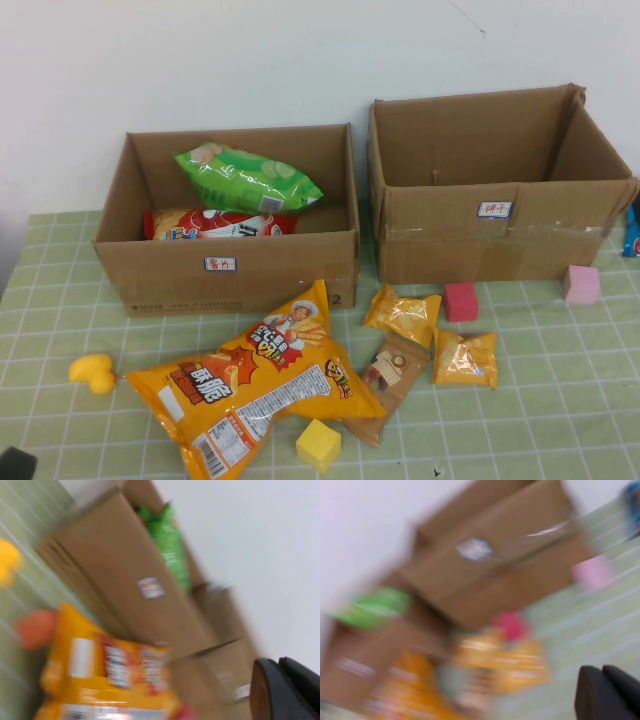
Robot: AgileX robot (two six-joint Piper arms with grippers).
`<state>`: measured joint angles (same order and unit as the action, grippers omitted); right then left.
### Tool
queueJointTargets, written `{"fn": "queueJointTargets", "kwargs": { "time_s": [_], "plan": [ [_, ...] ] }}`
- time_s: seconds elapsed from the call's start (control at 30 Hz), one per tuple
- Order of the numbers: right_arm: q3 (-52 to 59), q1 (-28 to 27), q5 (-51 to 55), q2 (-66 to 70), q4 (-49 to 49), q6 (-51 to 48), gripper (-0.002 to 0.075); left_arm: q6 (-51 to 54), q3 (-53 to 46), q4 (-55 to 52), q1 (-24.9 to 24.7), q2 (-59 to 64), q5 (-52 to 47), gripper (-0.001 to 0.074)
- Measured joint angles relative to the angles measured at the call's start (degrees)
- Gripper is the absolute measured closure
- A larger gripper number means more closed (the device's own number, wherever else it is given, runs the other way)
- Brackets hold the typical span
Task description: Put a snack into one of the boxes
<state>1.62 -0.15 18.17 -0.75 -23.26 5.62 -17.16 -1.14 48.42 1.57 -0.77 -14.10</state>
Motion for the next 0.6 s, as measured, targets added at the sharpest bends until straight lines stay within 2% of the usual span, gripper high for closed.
{"fn": "queueJointTargets", "kwargs": {
  "time_s": [0.07, 0.13, 0.3, 0.37, 0.43, 0.53, 0.6],
  "plan": [
    [0.0, 0.0, -1.08, 0.0, -12.16, 1.59, 0.0728, -0.47, 0.0, 6.05, 0.0, 0.0, 1.28, 0.0738],
    [0.0, 0.0, -2.06, 0.0, -19.19, 2.11, 0.0728, 0.1, 0.0, 8.28, 0.0, 0.0, 2.94, 0.0738],
    [0.0, 0.0, -3.85, 0.0, -23.22, -2.87, 0.0728, 2.53, 0.0, 9.96, 0.0, 0.0, 4.21, 0.0738],
    [0.0, 0.0, -3.83, -0.04, -24.05, -3.84, 0.0728, 9.15, 0.0, 10.18, 0.0, 0.0, 2.26, 0.0738],
    [0.0, 0.0, -2.84, -0.04, -24.62, -4.52, 0.0728, 21.81, 1.81, 10.18, -0.05, 0.0, -3.08, 0.0738],
    [0.0, 0.0, 0.45, -0.04, -24.85, -7.99, 0.0728, 38.34, 9.45, 7.83, -0.28, 0.57, -12.34, 0.0738],
    [0.0, 0.0, 2.35, -0.04, -24.85, -11.73, 0.0728, 41.37, 15.79, 2.9, -0.41, 3.79, -17.67, 0.0738]
  ]
}}
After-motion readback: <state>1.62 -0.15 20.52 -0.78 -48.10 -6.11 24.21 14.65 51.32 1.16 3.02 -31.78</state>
